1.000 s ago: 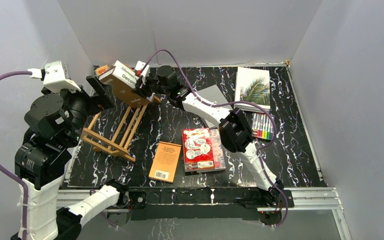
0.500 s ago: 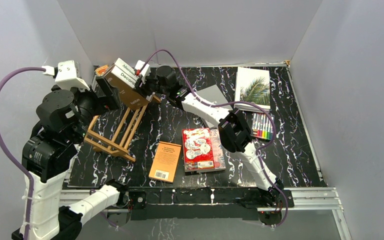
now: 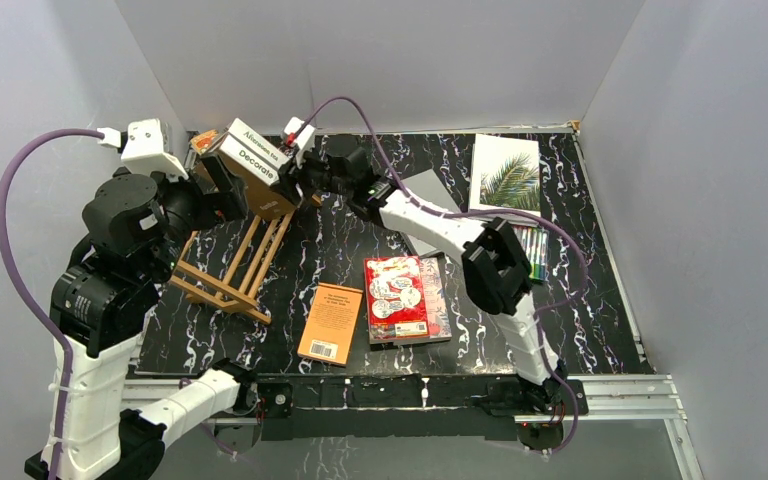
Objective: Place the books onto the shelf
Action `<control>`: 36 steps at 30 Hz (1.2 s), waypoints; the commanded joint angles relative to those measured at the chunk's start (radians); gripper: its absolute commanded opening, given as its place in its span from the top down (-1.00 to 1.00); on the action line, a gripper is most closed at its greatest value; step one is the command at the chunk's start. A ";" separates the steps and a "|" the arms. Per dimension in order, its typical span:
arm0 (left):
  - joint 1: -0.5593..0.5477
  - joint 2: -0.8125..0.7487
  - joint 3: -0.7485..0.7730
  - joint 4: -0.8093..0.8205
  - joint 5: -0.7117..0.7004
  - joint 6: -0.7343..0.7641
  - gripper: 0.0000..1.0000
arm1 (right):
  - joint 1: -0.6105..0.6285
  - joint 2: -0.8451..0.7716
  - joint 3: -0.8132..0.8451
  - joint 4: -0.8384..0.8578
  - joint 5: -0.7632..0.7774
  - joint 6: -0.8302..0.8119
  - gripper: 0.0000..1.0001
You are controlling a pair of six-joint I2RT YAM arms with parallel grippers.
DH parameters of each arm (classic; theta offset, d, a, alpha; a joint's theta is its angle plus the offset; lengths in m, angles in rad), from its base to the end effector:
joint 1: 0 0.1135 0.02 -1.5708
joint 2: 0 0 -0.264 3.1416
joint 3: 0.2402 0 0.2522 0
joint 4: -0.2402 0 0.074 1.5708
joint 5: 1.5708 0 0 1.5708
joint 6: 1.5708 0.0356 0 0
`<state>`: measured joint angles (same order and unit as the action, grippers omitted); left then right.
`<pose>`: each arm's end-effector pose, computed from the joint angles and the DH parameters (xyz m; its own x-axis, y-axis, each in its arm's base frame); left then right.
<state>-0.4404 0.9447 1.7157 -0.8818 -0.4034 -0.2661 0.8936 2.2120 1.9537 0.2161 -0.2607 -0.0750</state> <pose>0.1012 -0.0322 0.5294 -0.1068 -0.2170 -0.9703 0.0115 0.9756 -0.2195 0.3302 0.4253 0.3159 0.0422 -0.0631 -0.9971 -0.9138 0.4011 -0.0640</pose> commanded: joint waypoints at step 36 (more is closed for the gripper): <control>-0.011 0.137 -0.645 0.719 0.957 -0.357 -0.85 | -1.024 -0.993 -1.082 -0.400 0.008 0.612 -0.73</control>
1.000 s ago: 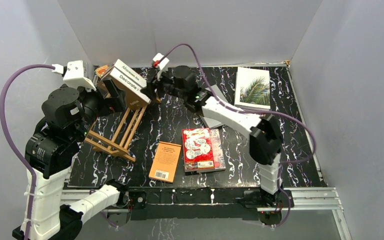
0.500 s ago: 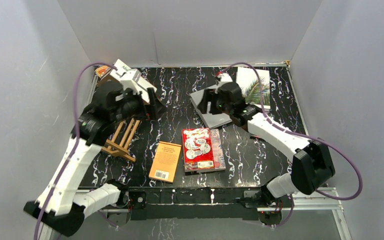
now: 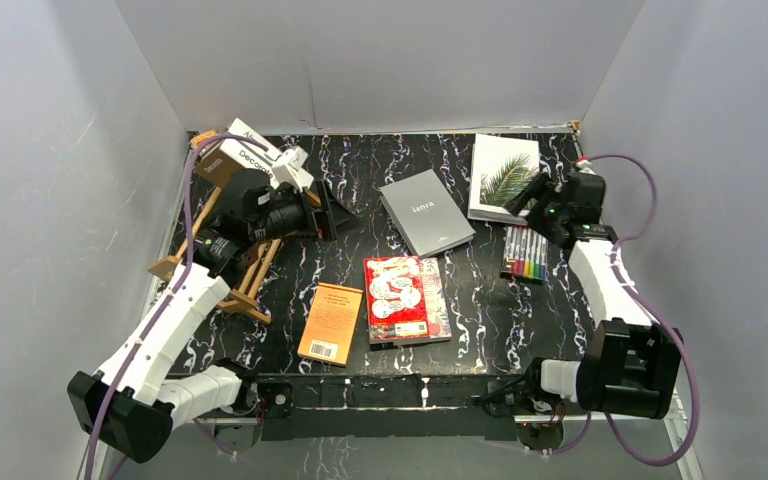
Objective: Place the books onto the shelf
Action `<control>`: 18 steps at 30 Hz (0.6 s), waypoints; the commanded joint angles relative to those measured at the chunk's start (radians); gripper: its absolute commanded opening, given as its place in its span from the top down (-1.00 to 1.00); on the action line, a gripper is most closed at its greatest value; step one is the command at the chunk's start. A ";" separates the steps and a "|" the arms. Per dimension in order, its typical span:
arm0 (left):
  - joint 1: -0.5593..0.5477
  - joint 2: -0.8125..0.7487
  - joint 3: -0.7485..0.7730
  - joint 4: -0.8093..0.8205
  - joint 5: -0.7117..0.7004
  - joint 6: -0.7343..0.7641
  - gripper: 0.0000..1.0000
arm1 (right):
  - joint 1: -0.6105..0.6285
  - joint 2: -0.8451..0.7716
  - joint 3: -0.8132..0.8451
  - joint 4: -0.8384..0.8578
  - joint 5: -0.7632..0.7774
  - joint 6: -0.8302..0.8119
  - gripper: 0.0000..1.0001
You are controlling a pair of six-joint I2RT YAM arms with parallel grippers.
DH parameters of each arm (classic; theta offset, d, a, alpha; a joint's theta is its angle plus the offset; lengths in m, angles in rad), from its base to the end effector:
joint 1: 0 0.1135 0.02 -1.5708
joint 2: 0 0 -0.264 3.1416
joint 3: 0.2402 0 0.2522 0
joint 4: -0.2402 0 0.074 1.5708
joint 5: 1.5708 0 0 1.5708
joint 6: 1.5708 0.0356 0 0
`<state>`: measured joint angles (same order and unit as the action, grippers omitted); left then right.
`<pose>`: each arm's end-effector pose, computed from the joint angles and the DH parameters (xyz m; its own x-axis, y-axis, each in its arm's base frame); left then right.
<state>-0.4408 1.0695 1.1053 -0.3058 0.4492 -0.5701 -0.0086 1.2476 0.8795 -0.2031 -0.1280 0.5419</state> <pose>0.2087 -0.1155 0.3855 -0.6148 -0.2475 -0.7488 0.5120 0.5969 -0.6177 0.2783 0.0021 0.2726 -0.5141 0.5160 -0.6851 0.1942 0.8481 0.4930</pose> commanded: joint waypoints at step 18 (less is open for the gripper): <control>-0.156 0.124 -0.040 0.218 0.164 -0.090 -0.83 | -0.383 0.317 0.103 0.192 -0.359 -0.029 -0.81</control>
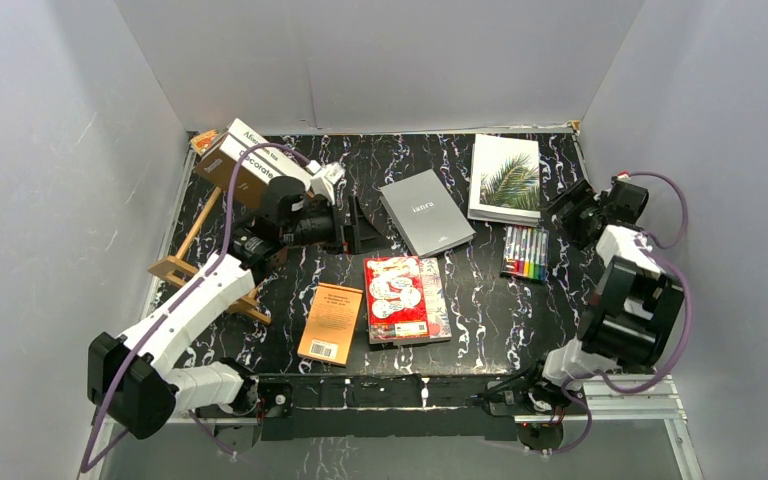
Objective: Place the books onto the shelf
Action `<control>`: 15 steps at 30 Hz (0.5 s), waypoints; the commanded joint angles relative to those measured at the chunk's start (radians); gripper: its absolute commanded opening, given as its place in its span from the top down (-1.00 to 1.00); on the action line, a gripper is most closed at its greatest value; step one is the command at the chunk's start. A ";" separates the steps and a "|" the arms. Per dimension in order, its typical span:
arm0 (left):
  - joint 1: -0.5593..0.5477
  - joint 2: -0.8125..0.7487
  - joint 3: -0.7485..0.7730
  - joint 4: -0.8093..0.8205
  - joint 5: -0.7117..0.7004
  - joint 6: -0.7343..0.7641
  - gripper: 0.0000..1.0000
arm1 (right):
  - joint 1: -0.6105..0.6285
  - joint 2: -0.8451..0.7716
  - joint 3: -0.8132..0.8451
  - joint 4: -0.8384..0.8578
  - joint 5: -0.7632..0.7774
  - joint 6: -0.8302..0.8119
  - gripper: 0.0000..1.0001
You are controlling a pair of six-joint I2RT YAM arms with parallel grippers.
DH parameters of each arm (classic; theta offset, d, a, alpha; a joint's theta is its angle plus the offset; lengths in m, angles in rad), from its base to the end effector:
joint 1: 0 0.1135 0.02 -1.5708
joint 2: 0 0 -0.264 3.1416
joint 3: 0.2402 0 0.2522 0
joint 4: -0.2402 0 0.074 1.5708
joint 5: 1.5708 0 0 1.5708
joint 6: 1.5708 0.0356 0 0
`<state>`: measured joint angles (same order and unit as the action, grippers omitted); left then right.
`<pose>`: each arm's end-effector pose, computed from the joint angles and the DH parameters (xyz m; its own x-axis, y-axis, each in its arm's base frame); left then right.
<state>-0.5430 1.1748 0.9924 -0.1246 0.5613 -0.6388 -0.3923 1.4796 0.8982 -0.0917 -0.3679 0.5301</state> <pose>0.2207 -0.1553 0.3402 -0.7275 -0.1505 -0.6694 0.5457 0.4645 -0.6975 0.2982 -0.1095 0.2252 -0.4480 0.6959 -0.5612 0.3749 0.7161 0.5888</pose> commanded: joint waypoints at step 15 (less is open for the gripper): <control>-0.167 0.181 0.174 0.038 -0.093 -0.016 -0.82 | 0.154 0.311 0.240 0.151 0.253 -0.090 -0.88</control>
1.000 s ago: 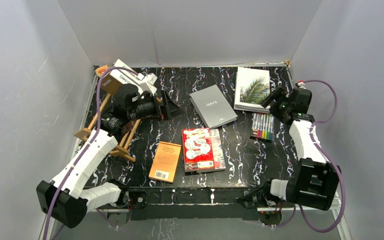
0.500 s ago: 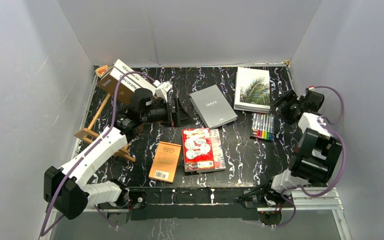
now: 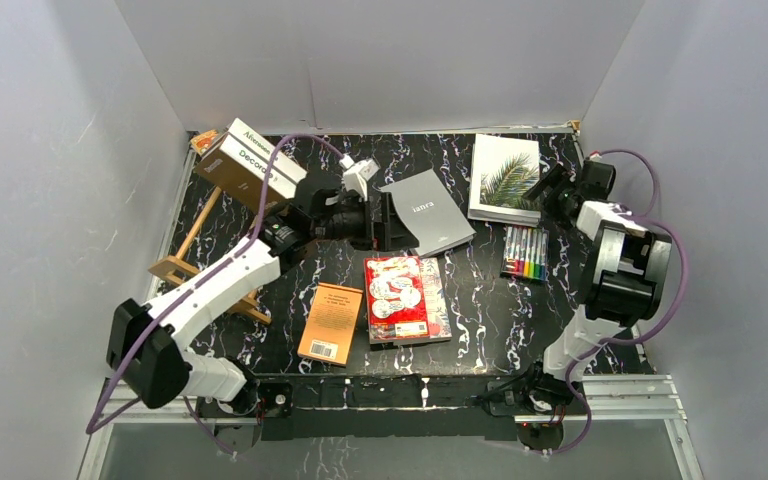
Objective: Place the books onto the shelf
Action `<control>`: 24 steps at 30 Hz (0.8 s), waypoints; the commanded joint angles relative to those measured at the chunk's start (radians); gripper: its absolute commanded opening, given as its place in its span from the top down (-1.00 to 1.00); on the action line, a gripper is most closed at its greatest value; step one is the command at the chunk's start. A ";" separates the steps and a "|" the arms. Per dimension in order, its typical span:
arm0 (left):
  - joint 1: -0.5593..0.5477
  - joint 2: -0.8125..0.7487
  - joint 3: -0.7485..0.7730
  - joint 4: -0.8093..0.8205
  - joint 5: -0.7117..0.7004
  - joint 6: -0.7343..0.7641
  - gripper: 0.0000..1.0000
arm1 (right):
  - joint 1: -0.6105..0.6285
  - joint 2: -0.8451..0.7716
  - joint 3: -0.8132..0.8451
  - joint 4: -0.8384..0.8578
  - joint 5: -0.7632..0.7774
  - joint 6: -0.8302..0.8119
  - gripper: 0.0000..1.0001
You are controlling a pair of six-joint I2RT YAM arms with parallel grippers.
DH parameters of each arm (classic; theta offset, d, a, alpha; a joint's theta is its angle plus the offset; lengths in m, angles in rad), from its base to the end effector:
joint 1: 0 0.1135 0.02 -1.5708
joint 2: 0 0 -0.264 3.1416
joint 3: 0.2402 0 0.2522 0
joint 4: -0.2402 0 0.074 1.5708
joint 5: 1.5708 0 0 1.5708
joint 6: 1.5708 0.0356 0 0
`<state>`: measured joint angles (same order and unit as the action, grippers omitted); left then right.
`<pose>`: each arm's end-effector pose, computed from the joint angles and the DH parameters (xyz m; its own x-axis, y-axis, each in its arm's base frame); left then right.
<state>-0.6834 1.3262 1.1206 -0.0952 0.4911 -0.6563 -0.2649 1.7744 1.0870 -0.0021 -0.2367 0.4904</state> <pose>0.2288 -0.2080 0.3471 -0.7349 -0.0955 -0.6714 0.5777 0.4306 -0.6935 0.3733 -0.0926 0.1939 -0.5040 0.6111 -0.6104 0.3597 0.7910 0.4950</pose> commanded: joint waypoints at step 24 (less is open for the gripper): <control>-0.054 0.829 0.857 -0.083 -0.369 0.141 -0.77 | 0.040 0.134 0.091 0.038 -0.060 -0.071 -0.82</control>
<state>-0.7345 2.0117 1.8305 -0.1585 0.1638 -0.5098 -0.2268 1.9202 1.1664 0.0277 -0.2981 0.4267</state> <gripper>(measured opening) 0.898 0.927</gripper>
